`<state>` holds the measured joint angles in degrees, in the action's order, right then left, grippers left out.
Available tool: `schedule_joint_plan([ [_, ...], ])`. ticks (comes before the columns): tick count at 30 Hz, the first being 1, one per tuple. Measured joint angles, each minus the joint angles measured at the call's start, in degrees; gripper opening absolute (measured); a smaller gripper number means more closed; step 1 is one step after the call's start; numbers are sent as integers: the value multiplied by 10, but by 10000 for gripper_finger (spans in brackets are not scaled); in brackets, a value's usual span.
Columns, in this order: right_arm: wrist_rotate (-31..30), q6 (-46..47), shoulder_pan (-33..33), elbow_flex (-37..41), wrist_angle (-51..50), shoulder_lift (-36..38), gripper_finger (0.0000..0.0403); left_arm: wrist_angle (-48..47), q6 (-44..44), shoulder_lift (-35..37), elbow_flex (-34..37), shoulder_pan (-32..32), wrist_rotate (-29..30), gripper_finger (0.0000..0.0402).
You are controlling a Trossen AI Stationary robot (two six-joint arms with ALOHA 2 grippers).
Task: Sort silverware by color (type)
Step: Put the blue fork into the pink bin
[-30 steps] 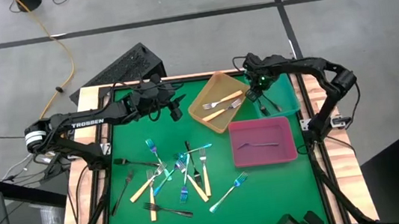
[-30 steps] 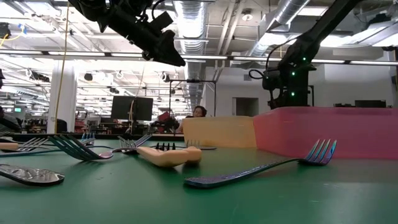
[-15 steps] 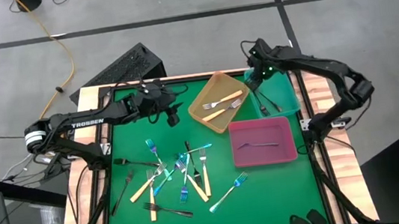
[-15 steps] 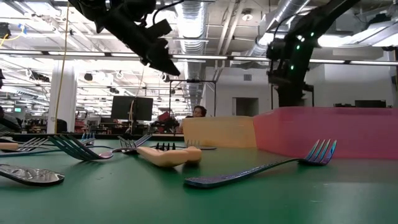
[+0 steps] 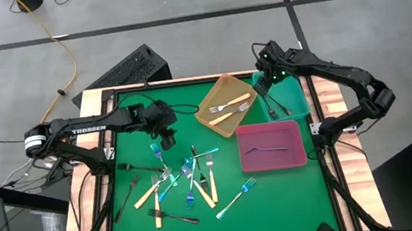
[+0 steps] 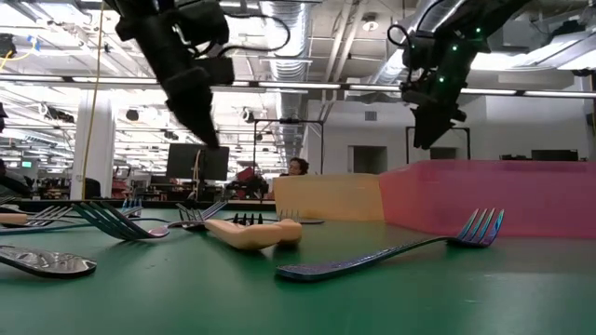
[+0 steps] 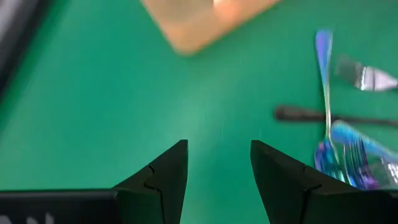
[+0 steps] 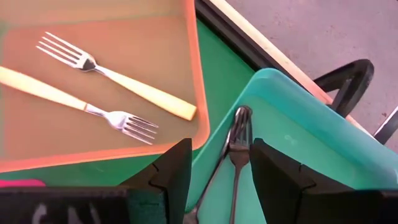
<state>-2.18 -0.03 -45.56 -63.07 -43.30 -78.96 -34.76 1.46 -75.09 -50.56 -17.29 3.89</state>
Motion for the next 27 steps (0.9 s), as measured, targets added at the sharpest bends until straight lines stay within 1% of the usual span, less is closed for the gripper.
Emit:
schedule_joint_plan([
  [3, 0, 0, 8, 0, 1, -5, 182, -55, 19, 0, 0, 10, 0, 160],
  [7, 0, -4, 12, 0, 1, -12, 182, -119, -8, 0, 1, 32, 0, 160],
  [11, 4, -5, 14, 1, 0, -24, 182, -141, -89, 0, 1, 63, 1, 160],
  [20, 9, -5, 29, 1, 1, -26, 182, -138, -297, 0, 1, 140, -7, 157],
  [23, 9, -5, 32, 1, 0, -26, 182, -138, -334, 0, 1, 154, -15, 157],
  [27, 9, -6, 35, 1, 0, -26, 182, -135, -348, 0, 4, 160, -42, 157],
])
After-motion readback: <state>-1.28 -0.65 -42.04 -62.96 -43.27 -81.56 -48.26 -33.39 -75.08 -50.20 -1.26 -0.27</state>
